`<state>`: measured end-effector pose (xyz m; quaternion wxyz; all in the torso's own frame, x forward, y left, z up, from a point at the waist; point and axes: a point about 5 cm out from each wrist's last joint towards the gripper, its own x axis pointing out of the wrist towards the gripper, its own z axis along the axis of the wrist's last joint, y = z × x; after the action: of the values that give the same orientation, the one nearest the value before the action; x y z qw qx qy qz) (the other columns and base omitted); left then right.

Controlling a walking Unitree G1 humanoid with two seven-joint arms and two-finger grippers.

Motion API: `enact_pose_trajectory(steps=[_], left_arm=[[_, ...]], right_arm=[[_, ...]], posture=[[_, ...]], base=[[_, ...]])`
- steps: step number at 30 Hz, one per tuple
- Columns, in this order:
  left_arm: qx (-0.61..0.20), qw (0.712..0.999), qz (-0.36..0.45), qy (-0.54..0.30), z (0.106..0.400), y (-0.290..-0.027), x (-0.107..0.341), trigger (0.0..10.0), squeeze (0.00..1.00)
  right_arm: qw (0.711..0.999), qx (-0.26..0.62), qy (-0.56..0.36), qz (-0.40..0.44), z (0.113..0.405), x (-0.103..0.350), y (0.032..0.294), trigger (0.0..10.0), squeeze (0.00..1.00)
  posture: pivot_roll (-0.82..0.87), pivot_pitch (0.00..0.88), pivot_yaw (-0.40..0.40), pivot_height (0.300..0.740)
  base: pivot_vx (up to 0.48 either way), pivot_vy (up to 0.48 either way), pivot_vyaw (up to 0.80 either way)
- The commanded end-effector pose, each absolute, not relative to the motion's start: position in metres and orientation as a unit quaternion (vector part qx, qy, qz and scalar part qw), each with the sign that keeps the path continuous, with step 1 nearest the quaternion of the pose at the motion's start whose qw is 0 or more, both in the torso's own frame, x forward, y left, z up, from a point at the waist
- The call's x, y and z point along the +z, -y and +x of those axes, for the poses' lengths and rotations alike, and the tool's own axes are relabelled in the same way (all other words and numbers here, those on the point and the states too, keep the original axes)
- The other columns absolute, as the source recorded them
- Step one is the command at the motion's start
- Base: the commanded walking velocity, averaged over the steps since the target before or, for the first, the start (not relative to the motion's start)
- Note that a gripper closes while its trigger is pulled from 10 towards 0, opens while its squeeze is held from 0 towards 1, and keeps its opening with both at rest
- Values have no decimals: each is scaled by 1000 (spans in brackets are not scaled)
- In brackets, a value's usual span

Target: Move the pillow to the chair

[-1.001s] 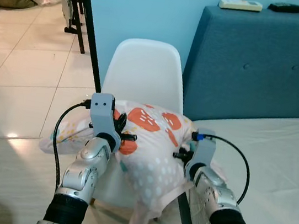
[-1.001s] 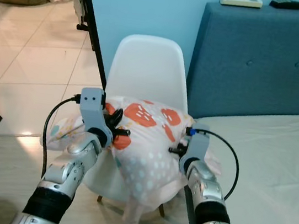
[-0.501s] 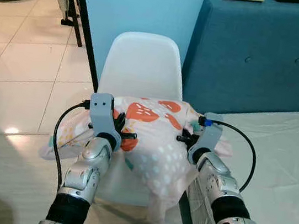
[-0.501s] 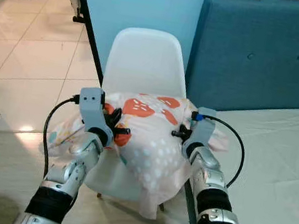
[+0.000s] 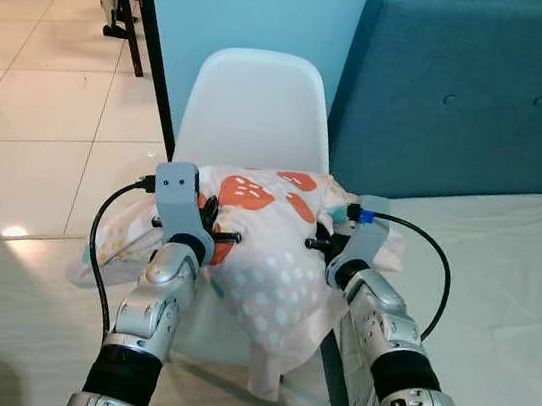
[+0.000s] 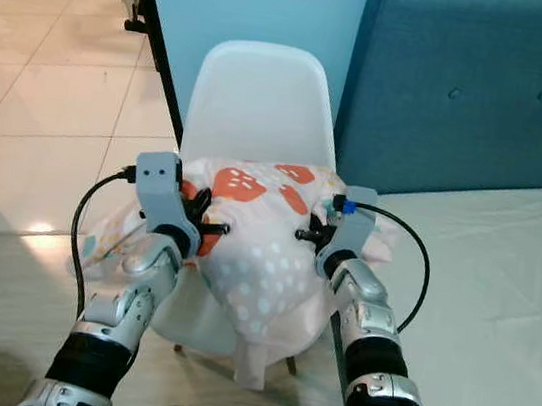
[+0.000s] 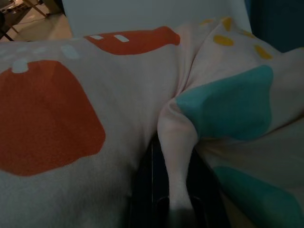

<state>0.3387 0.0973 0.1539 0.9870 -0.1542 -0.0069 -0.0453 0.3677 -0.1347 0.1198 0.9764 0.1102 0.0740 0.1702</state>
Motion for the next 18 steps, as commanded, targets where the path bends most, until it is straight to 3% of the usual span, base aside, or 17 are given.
enact_pose_trajectory(steps=[1,9,18], left_arm=[[-49,987,-152,4,339,-94,152,10000,0],[-61,987,-151,-2,340,-90,148,10000,0],[-85,984,-157,-4,343,-82,150,10000,0]], right_arm=[[971,196,-84,109,366,116,122,10000,0],[977,172,-80,101,368,115,133,10000,0],[982,152,-82,74,370,113,137,10000,0]], posture=[[-19,244,51,646],[-21,240,54,611],[-20,234,56,611]], base=[[0,0,0],[0,0,0],[0,0,0]])
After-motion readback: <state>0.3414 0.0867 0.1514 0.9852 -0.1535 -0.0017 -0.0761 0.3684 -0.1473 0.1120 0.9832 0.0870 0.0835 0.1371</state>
